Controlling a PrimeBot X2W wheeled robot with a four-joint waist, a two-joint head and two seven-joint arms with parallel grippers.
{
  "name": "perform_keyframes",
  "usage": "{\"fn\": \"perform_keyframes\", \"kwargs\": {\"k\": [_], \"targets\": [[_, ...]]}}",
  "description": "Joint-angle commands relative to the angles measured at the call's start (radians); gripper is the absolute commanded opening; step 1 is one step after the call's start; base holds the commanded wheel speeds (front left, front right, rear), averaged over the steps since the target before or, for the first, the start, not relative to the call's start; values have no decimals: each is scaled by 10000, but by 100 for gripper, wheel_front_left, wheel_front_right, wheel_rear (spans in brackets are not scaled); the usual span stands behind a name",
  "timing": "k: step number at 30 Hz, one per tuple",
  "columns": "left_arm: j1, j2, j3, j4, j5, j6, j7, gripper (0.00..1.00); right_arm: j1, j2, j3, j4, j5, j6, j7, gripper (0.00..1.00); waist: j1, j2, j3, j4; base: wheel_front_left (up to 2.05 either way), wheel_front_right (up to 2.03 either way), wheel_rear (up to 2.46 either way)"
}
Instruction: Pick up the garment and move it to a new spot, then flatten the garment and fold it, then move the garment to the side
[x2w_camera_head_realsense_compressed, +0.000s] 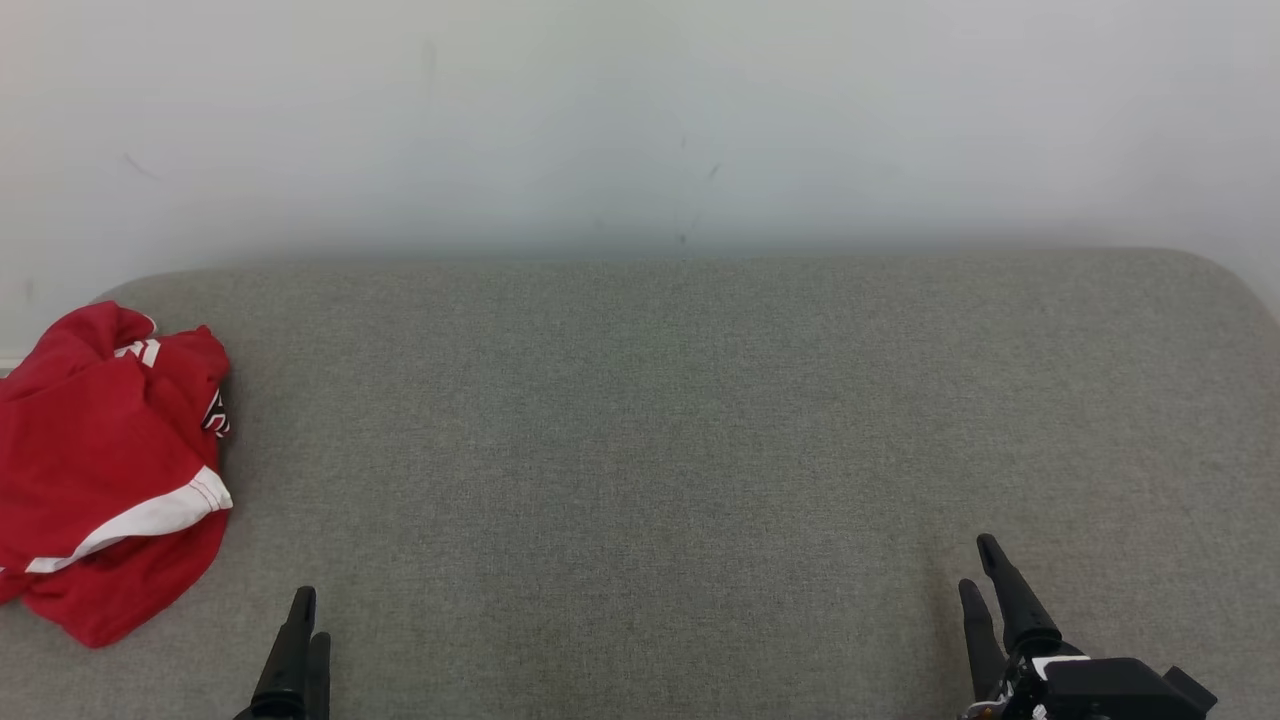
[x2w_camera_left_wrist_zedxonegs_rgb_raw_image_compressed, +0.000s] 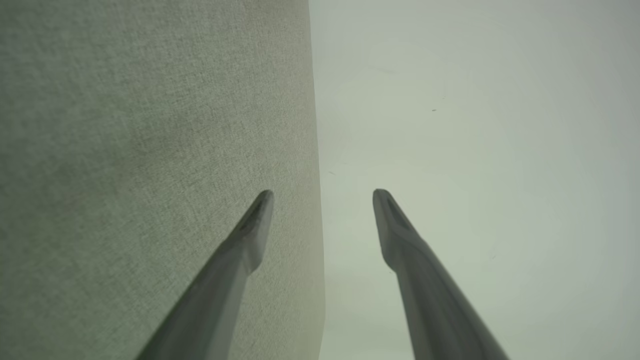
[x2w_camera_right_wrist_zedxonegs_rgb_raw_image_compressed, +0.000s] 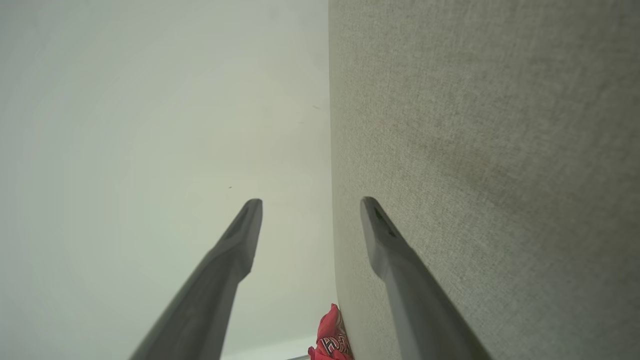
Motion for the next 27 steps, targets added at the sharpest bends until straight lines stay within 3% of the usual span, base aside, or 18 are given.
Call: {"fn": "perform_keyframes", "kwargs": {"k": [1,15,27], "targets": [[-65,41,-50,-215,166,6,-107,100,-57,-4,77,-248,-60,7,-105,100,0,0,-11,0,0,0,0],[157,55,-586,-626,2295,323,-797,100,329,-8,138,-630,-2143,21,-791,100,0,0,-127,21,0,0,0],[109,153,-1263,-735,5558,736,-1275,100,550,-10,192,-784,-5377,32,-1269,100,0,0,-171,109,0,0,0]]}}
